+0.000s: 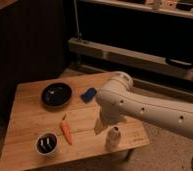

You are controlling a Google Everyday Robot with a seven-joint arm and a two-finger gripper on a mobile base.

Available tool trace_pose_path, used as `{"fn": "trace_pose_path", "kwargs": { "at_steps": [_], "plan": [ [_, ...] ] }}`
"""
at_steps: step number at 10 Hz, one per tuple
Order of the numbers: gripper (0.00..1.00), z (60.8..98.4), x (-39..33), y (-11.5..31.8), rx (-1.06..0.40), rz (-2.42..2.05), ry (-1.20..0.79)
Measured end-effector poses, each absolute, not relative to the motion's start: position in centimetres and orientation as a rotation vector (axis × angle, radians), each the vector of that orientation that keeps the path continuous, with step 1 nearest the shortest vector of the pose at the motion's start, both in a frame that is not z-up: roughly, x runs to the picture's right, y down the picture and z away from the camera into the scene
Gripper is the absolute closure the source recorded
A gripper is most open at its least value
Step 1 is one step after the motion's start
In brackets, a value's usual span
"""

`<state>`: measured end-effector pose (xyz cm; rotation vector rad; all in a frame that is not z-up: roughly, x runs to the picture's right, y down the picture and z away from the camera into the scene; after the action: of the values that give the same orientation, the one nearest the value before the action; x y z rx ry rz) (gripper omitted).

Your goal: Place the bottle in the ceramic bowl

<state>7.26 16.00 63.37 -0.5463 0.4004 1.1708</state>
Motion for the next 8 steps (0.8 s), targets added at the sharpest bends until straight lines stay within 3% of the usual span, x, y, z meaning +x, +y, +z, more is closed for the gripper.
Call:
{"fn": "trace_pose_path", "kwargs": {
  "at_steps": [4,8],
  "plan": [
    [0.21,64.0,7.7,16.7,-0.561,1.168,0.431],
    [0.54,64.3,8.5,17.3,-0.568,1.169,0.462]
  ]
}}
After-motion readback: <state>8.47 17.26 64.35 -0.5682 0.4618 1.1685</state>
